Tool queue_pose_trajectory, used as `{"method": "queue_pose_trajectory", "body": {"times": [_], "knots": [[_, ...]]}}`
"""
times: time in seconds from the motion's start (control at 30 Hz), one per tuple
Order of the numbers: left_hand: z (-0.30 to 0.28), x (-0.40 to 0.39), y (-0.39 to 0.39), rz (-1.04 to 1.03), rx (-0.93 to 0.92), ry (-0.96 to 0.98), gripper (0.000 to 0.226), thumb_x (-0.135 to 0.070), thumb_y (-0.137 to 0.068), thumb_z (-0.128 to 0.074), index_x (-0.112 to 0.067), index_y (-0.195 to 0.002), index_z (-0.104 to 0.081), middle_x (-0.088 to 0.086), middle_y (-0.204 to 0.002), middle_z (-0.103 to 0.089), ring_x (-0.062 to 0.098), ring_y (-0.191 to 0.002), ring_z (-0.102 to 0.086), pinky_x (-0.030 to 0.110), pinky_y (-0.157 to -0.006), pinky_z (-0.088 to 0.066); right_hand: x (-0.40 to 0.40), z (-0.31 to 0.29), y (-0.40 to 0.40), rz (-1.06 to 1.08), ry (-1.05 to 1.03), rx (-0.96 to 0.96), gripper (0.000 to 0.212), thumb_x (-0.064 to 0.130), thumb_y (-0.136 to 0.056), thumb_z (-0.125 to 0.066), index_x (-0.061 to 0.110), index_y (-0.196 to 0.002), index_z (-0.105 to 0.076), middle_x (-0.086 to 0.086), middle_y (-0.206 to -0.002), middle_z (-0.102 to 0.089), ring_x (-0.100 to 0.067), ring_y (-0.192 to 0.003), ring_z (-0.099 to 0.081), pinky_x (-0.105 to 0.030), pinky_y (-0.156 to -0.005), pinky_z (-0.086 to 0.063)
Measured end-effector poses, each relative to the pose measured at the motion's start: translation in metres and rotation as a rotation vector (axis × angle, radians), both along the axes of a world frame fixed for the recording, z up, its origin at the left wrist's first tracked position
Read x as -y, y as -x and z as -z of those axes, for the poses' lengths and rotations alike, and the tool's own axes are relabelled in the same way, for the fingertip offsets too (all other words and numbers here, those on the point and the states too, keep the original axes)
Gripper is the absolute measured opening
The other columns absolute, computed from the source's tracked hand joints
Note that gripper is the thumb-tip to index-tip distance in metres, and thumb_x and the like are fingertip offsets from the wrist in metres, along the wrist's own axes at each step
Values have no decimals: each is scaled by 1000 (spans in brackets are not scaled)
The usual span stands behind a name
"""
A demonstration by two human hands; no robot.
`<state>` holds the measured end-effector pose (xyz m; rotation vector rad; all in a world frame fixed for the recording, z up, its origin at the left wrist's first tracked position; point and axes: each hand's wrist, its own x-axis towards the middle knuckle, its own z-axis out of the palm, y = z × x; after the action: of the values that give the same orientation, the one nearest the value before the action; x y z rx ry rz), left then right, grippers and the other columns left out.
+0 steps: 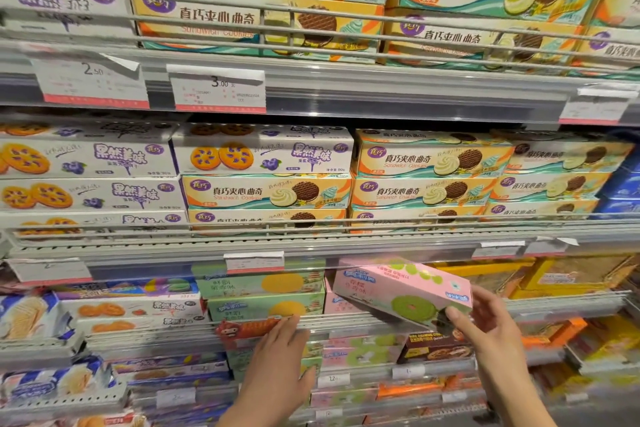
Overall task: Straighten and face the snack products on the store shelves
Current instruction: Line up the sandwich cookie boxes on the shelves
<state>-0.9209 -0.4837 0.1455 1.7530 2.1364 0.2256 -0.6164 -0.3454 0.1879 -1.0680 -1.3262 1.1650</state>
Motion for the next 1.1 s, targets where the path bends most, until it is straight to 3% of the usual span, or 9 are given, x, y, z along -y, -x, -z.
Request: {"method": "queue_pose_trajectory", "body": {"times": [0.07,0.17,0.3,0.43,0.6,0.73,0.87,0.97,1.1], "knots": [[-7,-2,-3,-61,81,-63,68,-53,-98,-45,-31,-158,-23,-9,-168,-12,16,-154,-12,36,-123,-25,-4,-3,6,-20,-2,23,54,20,-73,-81,24,-123,-62,5,-117,-73,-15,-115,-66,-32,-85,-59],[-28,-10,-16,-137,255,-191,68,-49,-98,-49,-36,-158,-19,-19,-160,-20,8,-148,-22,32,-121,-28,-8,-6,9,-33,-13,35,52,24,-74,-80,26,-123,-63,7,-115,-74,-11,-112,-68,-29,-85,-59],[-56,-28,-27,-193,450,-266,70,-41,-96,-58,-41,-156,-23,-24,-152,-33,6,-140,-38,38,-117,-36,-11,-5,9,-41,-10,30,52,23,-75,-80,23,-124,-63,3,-117,-74,-16,-114,-68,-40,-92,-55],[-62,-37,-34,-209,513,-259,68,-41,-94,-59,-42,-154,-26,-22,-145,-41,7,-129,-47,41,-109,-44,-13,-2,8,-41,8,37,54,21,-75,-82,23,-125,-63,3,-118,-74,-19,-115,-67,-37,-89,-55],[-62,-35,-39,-232,528,-289,63,-37,-93,-60,-41,-149,-33,-23,-141,-45,2,-117,-53,35,-101,-48,-8,2,10,79,-35,118,74,68,-61,-84,33,-124,-67,12,-118,-73,-11,-113,-67,-42,-92,-56],[-59,-31,-41,-257,501,-314,64,-35,-93,-64,-41,-149,-33,-21,-138,-47,-4,-111,-54,26,-89,-43,-12,3,17,104,-12,104,37,26,-79,-84,24,-114,-70,7,-109,-76,-14,-107,-71,-46,-94,-57],[-59,-30,-43,-281,500,-327,65,-36,-93,-65,-41,-149,-33,-23,-137,-49,-5,-110,-53,28,-92,-45,-16,-4,27,134,-36,140,21,20,-87,-79,24,-106,-71,4,-99,-77,-18,-99,-72,-38,-84,-58],[-61,-30,-49,-292,529,-334,67,-33,-93,-65,-39,-151,-31,-23,-133,-48,-2,-114,-52,31,-101,-45,-22,-4,32,160,-79,244,28,30,-88,-78,28,-115,-70,8,-109,-73,-8,-103,-67,-36,-88,-57],[-65,-32,-53,-292,570,-314,70,-30,-94,-64,-37,-154,-29,-24,-130,-45,-3,-111,-50,29,-102,-45,-24,-7,38,134,-88,305,45,24,-89,-77,26,-130,-61,9,-120,-65,3,-109,-59,-11,-82,-46]]}}
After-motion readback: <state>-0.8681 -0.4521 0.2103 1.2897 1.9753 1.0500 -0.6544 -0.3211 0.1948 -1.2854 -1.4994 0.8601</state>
